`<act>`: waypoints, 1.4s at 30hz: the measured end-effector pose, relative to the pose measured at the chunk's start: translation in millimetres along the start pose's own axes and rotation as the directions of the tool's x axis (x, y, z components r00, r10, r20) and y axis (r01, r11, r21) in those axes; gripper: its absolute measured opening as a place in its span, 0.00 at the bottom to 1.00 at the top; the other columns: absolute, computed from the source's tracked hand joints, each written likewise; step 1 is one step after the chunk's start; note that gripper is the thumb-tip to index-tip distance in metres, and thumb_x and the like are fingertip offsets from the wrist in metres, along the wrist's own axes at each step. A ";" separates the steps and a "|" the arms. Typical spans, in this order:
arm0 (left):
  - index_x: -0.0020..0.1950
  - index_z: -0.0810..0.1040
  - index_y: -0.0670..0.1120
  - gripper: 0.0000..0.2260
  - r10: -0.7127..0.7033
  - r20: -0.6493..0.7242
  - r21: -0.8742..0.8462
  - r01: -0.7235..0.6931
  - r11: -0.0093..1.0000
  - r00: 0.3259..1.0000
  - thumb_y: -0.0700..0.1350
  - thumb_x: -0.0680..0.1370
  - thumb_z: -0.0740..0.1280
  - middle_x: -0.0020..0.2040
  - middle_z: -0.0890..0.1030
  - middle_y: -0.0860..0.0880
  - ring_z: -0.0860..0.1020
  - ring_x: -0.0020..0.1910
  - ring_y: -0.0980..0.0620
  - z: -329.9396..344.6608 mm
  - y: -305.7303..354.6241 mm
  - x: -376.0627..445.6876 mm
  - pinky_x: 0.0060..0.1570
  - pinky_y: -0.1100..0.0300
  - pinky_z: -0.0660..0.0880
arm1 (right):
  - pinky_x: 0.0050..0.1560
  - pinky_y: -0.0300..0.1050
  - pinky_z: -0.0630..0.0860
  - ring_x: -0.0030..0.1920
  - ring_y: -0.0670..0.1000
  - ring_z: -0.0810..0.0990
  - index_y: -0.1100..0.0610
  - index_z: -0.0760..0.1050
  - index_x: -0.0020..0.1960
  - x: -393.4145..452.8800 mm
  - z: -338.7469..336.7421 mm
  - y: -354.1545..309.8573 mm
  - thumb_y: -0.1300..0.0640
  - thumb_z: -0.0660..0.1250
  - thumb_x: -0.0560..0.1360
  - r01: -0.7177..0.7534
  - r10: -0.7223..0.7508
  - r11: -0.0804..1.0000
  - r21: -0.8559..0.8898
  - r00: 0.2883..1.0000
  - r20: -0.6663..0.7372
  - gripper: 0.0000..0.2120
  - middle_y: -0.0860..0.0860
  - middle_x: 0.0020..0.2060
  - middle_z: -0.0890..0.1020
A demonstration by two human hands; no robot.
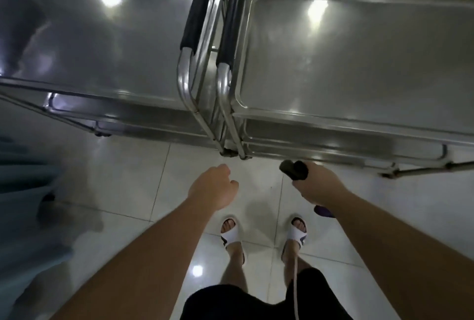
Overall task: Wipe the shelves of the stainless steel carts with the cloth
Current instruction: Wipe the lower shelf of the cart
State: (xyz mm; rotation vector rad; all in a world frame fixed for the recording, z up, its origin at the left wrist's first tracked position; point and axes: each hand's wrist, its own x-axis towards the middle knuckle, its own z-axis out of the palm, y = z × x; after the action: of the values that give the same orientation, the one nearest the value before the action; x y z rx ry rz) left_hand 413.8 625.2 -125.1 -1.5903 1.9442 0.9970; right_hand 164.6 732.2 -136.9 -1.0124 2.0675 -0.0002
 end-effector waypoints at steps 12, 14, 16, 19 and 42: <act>0.64 0.78 0.55 0.13 0.007 -0.158 -0.238 -0.045 0.970 0.987 0.55 0.81 0.65 0.53 0.79 0.54 0.75 0.49 0.50 44.8 -9.5 150.8 0.45 0.58 0.70 | 0.33 0.44 0.71 0.39 0.50 0.80 0.48 0.72 0.67 123.1 74.8 -3.4 0.45 0.69 0.79 0.081 -0.051 0.974 0.212 0.988 -0.146 0.18 0.47 0.41 0.81; 0.57 0.75 0.56 0.08 0.005 -0.189 -0.264 -0.056 0.963 0.982 0.57 0.81 0.65 0.48 0.77 0.54 0.75 0.44 0.51 50.8 -7.2 183.7 0.35 0.60 0.66 | 0.31 0.43 0.71 0.38 0.50 0.80 0.47 0.73 0.65 153.1 79.7 -5.2 0.43 0.68 0.80 0.092 -0.058 0.972 0.214 0.986 -0.157 0.16 0.48 0.41 0.81; 0.59 0.74 0.54 0.11 0.027 -0.240 -0.299 -0.100 0.949 0.970 0.56 0.80 0.66 0.52 0.79 0.52 0.78 0.45 0.51 57.8 -6.9 216.7 0.36 0.61 0.68 | 0.31 0.45 0.76 0.38 0.51 0.82 0.46 0.72 0.61 182.4 85.4 -6.6 0.41 0.66 0.80 0.108 -0.073 0.968 0.225 0.985 -0.159 0.13 0.49 0.40 0.81; 0.62 0.76 0.51 0.16 0.017 -0.425 -0.413 -0.211 0.886 0.905 0.56 0.78 0.70 0.56 0.81 0.51 0.82 0.53 0.50 68.4 -10.4 256.3 0.49 0.57 0.78 | 0.42 0.54 0.83 0.42 0.53 0.83 0.48 0.73 0.60 226.7 98.4 -10.4 0.41 0.67 0.80 0.226 -0.165 0.940 0.254 0.957 -0.240 0.14 0.49 0.42 0.82; 0.32 0.69 0.47 0.12 -0.033 -0.917 -0.389 -0.870 0.303 0.399 0.45 0.75 0.67 0.26 0.73 0.44 0.74 0.25 0.42 104.9 -5.4 365.2 0.30 0.56 0.71 | 0.82 0.54 0.52 0.82 0.55 0.58 0.50 0.59 0.83 376.4 148.3 40.0 0.41 0.54 0.85 0.341 -0.461 0.882 -0.325 0.769 -0.443 0.29 0.49 0.83 0.61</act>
State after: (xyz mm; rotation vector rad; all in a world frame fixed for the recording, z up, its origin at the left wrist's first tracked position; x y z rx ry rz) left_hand 318.1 466.8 -457.0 -2.3166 3.0103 2.1333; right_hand 107.4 559.9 -500.6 -1.7463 2.3009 -0.2939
